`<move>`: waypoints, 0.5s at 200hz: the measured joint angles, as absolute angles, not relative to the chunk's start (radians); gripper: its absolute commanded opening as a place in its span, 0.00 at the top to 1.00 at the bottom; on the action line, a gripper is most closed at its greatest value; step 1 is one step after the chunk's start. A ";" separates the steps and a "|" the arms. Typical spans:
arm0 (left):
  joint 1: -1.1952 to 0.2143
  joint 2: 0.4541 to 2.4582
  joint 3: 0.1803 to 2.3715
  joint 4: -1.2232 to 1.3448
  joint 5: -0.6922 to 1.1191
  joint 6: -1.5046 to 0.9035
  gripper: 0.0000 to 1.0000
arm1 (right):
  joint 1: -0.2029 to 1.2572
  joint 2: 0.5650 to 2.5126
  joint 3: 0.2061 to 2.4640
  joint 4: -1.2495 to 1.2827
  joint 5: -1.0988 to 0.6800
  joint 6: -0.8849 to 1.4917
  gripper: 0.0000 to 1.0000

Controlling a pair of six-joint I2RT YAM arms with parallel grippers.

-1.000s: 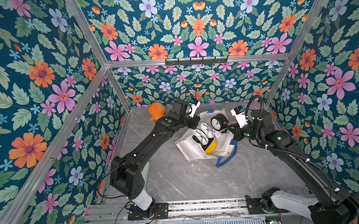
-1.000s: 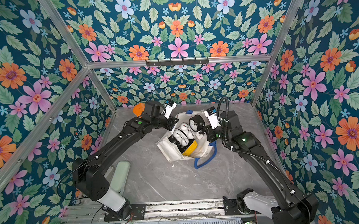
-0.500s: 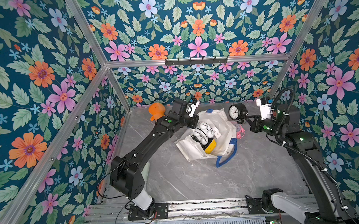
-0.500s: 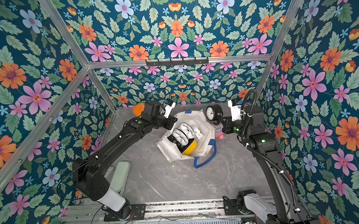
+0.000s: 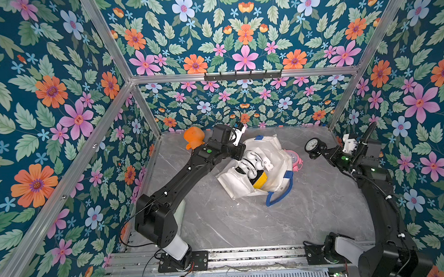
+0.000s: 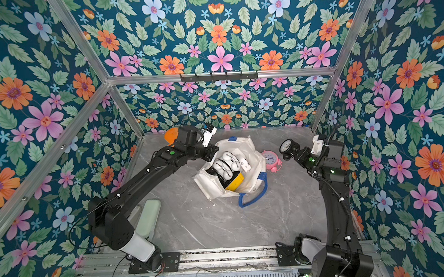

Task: Take the alarm clock out of the canvas bag
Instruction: Place the alarm at the center of the board.

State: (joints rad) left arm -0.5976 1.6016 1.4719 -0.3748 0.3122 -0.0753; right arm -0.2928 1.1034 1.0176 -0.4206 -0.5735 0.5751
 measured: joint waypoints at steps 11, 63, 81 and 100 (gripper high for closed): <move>-0.598 1.602 1.471 -0.374 0.312 -0.075 1.00 | -0.296 1.118 1.001 -0.415 -0.560 0.584 1.00; -0.598 1.602 1.462 -0.369 0.312 -0.075 1.00 | -0.329 1.206 0.941 -0.345 -0.500 0.630 1.00; -0.598 1.602 1.460 -0.366 0.313 -0.075 1.00 | -0.355 1.250 0.923 -0.307 -0.496 0.654 1.00; -0.598 1.602 1.454 -0.360 0.313 -0.075 1.00 | -0.385 1.295 0.902 -0.265 -0.513 0.684 1.00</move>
